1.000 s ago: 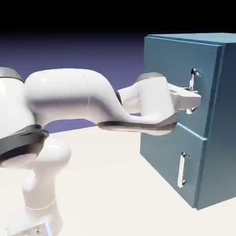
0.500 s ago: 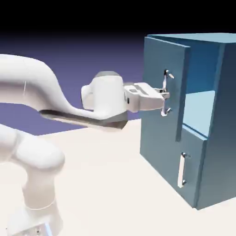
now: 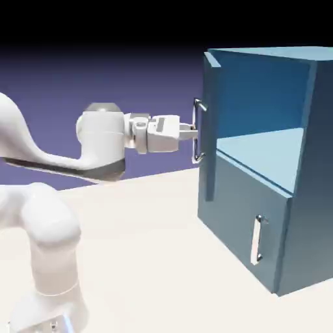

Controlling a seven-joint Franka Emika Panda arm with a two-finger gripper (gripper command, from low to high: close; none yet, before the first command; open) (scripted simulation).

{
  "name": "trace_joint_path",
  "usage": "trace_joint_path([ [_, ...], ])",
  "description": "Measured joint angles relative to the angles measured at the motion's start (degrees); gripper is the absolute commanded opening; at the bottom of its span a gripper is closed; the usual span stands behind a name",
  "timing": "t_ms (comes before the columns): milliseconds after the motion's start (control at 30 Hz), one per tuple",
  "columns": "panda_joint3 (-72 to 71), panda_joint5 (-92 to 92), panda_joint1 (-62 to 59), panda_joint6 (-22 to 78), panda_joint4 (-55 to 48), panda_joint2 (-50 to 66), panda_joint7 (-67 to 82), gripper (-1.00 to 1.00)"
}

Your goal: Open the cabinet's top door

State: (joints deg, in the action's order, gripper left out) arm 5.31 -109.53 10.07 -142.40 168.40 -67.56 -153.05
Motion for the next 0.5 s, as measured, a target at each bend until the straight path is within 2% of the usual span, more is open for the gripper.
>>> trace_joint_path([
  [233, -11.0, 17.5, 1.8, 8.2, 3.6, -6.8, 7.2, -1.00],
  [500, -26.7, 37.2, 7.0, 22.4, 3.3, -9.2, 11.7, -1.00],
])
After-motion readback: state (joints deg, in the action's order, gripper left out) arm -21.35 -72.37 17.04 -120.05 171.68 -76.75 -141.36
